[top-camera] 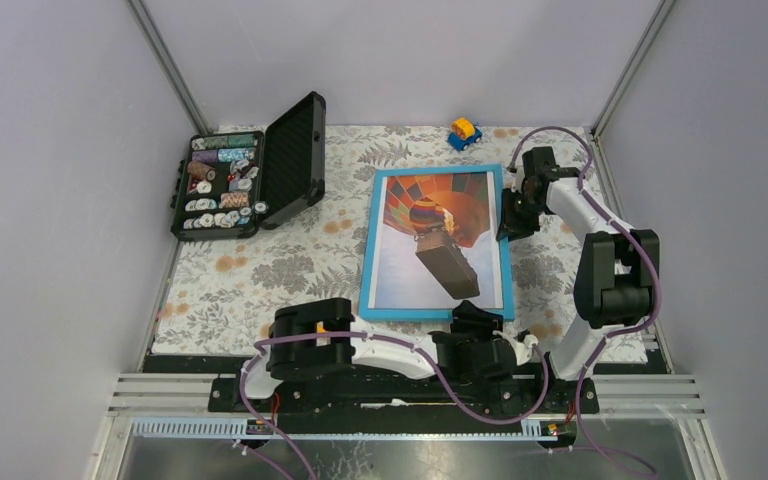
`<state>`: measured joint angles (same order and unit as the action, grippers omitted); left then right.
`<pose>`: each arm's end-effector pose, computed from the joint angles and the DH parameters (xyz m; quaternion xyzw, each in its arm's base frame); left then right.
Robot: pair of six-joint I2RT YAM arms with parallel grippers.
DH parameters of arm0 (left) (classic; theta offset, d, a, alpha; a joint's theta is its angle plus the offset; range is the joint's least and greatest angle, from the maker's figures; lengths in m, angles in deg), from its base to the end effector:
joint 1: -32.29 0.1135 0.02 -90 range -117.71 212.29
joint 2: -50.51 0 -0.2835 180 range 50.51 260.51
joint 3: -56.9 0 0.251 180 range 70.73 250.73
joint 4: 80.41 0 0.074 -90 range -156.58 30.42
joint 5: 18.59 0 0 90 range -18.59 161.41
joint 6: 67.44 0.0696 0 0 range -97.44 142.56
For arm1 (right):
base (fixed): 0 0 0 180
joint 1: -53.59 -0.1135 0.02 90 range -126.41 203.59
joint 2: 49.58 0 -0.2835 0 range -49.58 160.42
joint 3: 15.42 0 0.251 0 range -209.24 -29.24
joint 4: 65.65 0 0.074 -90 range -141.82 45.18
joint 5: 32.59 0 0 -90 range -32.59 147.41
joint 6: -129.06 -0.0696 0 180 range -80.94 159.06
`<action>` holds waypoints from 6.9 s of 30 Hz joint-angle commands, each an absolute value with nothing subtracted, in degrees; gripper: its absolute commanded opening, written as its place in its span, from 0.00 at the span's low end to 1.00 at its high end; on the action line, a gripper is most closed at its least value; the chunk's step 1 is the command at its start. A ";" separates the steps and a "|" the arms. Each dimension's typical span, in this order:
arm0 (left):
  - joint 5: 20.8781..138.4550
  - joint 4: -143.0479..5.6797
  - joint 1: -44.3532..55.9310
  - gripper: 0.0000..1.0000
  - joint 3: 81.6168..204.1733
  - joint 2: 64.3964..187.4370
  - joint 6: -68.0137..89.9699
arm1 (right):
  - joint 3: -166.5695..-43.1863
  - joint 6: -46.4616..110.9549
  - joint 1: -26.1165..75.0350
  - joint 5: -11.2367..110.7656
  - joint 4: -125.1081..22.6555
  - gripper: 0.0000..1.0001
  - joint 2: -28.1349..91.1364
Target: Take the photo out of the frame
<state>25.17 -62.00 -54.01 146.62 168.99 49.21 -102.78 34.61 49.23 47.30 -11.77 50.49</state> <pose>0.0797 -0.4541 0.1524 0.6346 0.5924 0.1501 0.4731 0.3690 0.0404 0.2066 -0.0171 0.9754 0.1015 0.1949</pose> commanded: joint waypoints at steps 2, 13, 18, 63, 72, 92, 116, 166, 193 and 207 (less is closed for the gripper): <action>17.58 -68.92 -53.36 0.38 145.40 165.48 50.38 | -107.37 33.42 49.97 33.14 -9.28 0.46 49.31; 15.33 -71.41 -53.23 0.13 144.93 163.45 50.73 | -101.47 35.74 62.62 13.33 -11.11 1.00 48.09; 15.78 -72.16 -53.23 0.13 144.94 162.43 50.38 | -97.59 42.69 64.55 -1.44 -11.28 1.00 52.63; 58.66 -34.33 -35.35 0.99 157.37 136.94 31.58 | -113.39 36.66 63.17 7.72 -1.05 0.00 50.10; 59.11 -34.29 -28.70 0.99 151.23 131.09 29.83 | -136.27 46.12 63.51 27.20 14.24 0.00 50.50; 58.70 -34.24 -23.80 0.99 147.48 129.78 27.97 | -165.10 60.59 63.43 44.91 22.06 0.00 52.73; 82.69 -30.23 -0.59 0.99 154.21 125.75 17.85 | -120.13 70.63 36.65 71.62 -4.06 0.00 31.29; 89.53 -30.45 11.81 0.99 152.08 124.25 16.46 | -98.47 56.79 16.05 42.19 -10.79 1.00 30.82; 82.42 -32.98 -15.99 0.99 140.70 149.40 39.82 | -139.14 71.82 68.35 31.80 0.75 1.00 76.79; 74.86 -44.33 -14.94 0.99 144.11 157.56 35.09 | -129.04 74.10 68.88 26.28 3.43 1.00 77.88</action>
